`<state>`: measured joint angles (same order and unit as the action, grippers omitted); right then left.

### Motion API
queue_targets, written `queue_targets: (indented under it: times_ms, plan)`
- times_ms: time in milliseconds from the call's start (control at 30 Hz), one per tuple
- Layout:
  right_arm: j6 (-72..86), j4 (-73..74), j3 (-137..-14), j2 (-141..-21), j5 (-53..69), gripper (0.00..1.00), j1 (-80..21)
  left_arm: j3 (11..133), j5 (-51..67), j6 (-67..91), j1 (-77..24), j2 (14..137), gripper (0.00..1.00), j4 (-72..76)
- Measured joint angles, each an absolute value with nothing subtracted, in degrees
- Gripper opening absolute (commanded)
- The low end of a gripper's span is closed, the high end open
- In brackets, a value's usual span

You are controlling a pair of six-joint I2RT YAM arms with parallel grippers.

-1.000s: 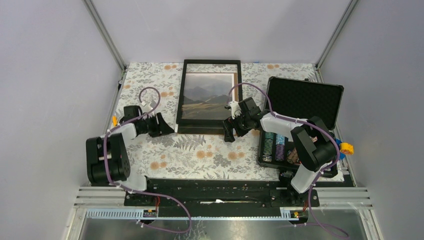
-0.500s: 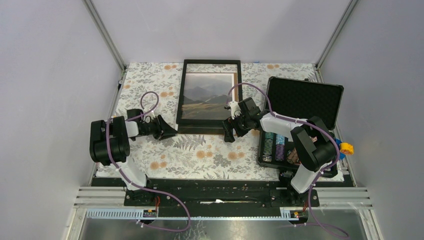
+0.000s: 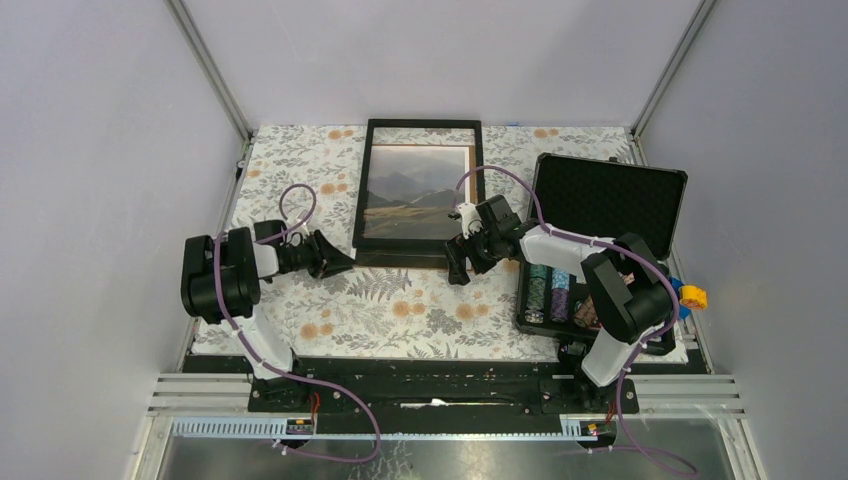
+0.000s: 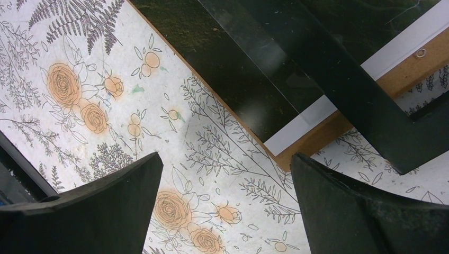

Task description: Take the photo out of the frame

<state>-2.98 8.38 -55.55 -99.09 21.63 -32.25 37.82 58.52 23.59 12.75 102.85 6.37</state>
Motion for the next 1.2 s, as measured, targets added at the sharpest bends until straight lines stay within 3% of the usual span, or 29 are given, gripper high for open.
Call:
queue_targets:
  times_ms: [133, 333, 833, 1200]
  plan:
    - [-3.05, 8.40, -55.55, -99.09, 21.63, 0.98, -32.27, 35.66, 59.11, 25.56, 13.06, 102.72, 0.32, 11.55]
    - [-3.14, 8.43, -55.55, -99.09, 21.65, 0.98, -32.27, 32.42, 59.20, 27.99, 12.99, 100.88, 0.43, 18.24]
    - [-3.20, 8.40, -55.55, -99.09, 21.69, 0.98, -32.27, 28.25, 59.40, 33.58, 12.99, 96.12, 0.43, 31.29]
    - [-3.20, 8.40, -55.57, -99.09, 21.69, 0.98, -32.29, 28.51, 52.45, 29.91, 13.45, 95.70, 0.49, 22.11]
